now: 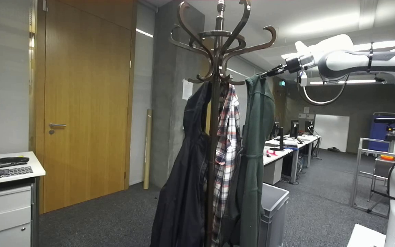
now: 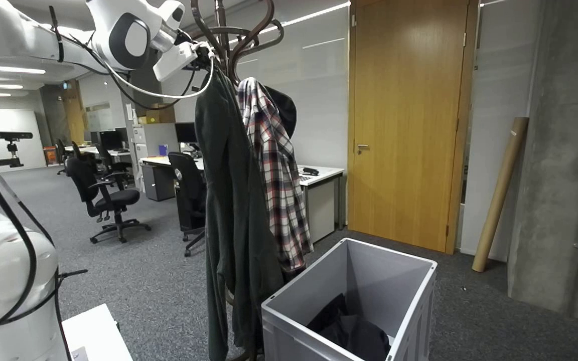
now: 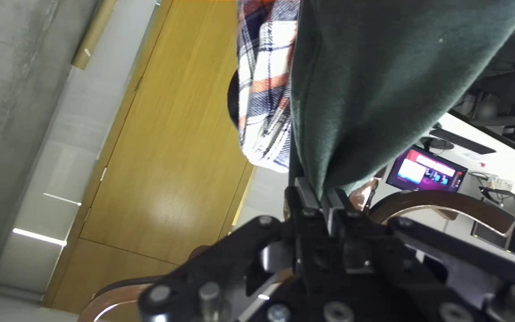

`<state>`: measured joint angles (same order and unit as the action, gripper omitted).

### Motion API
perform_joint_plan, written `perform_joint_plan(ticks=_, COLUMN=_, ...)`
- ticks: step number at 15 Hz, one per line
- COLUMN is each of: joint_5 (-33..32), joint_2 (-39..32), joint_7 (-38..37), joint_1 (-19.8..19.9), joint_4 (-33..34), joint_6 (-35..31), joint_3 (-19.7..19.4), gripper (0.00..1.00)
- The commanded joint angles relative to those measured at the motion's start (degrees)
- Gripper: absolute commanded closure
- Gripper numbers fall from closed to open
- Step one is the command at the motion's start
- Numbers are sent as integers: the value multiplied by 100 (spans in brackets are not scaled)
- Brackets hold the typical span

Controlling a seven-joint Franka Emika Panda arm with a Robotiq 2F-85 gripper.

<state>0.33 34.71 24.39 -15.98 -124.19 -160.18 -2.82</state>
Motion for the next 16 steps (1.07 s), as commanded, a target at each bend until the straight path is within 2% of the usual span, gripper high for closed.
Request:
perform_joint_plan(ticks=1, joint_5=-284, joint_2=264, joint_7=-54, joint_1=292, joint_4=167, joint_6=-55, joint_3=-75, gripper=99)
perform_joint_plan(ticks=8, joint_5=-748, joint_2=407, joint_7=-208, joint_1=1028, joint_4=224, joint_6=-63, joint_3=-62, gripper=99)
perform_joint_plan(ticks=16, joint_5=-1404, joint_2=282, joint_7=-238, joint_1=2060, joint_4=631, joint_6=148, joint_3=-217, gripper=99)
